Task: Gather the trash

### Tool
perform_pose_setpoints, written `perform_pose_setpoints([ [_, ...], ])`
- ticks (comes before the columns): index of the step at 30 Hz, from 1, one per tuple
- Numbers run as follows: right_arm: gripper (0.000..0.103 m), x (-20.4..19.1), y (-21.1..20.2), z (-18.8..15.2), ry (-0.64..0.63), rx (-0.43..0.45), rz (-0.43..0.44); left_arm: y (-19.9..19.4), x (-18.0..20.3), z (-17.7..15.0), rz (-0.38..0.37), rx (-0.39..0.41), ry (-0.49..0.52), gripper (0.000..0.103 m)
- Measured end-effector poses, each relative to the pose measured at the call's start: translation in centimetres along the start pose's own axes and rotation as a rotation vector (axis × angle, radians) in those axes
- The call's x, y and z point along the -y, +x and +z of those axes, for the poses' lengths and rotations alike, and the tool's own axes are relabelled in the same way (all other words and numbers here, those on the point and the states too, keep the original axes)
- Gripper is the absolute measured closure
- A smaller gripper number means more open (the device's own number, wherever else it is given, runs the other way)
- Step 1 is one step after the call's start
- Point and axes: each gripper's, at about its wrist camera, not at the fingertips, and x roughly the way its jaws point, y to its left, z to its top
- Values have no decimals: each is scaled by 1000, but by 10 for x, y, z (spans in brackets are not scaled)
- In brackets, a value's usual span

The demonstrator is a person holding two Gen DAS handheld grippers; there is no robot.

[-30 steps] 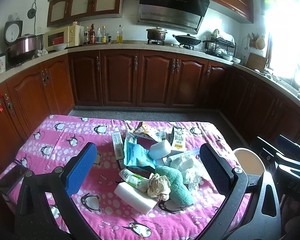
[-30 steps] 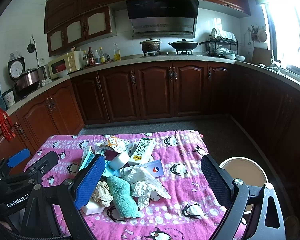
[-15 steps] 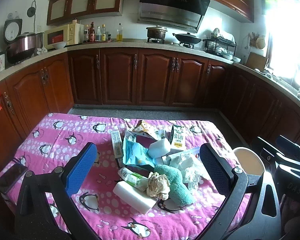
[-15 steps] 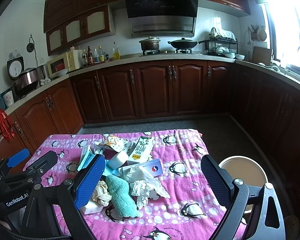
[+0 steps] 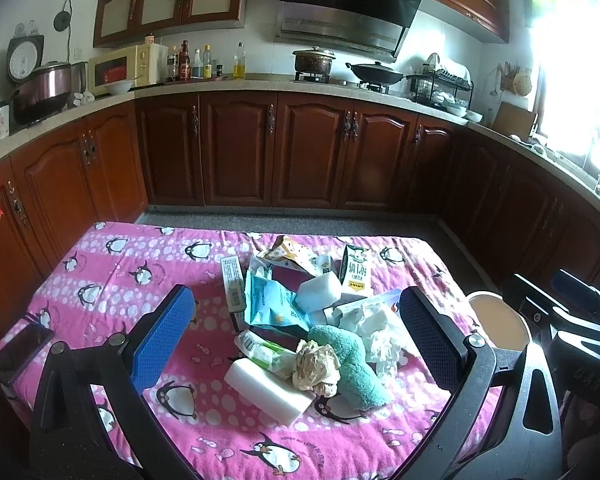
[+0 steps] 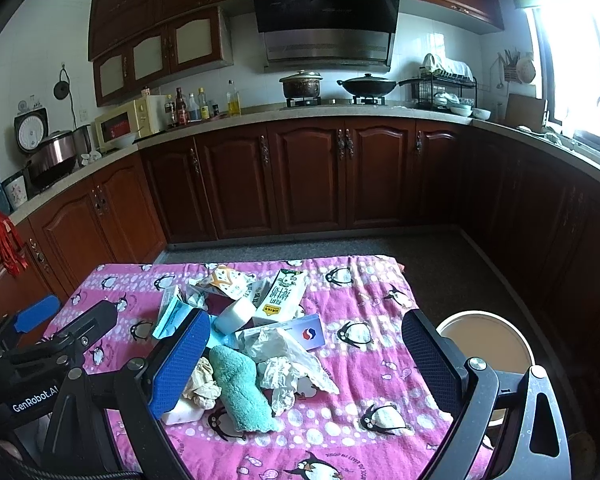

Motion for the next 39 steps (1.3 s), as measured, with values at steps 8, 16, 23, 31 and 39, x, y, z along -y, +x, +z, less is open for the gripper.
perform_pose_setpoints([
  [8,6,2,2,-1,2,-14,5,4,-1,-3,1,-9,-4,1],
  [16,6,4,8,-4,5,-35,5,7,-3,-3,2,-21,-9,1],
  [23,6,5,13,-8,7,-56,11,13,-7,-6,5,-38,-13,1],
  [31,6,7,20,-14,23,-79,39,20,-12,-10,14,-65,-14,1],
  [39,6,8,29,-19,14,-120,72,29,-34,-14,-4,-127,-19,1],
])
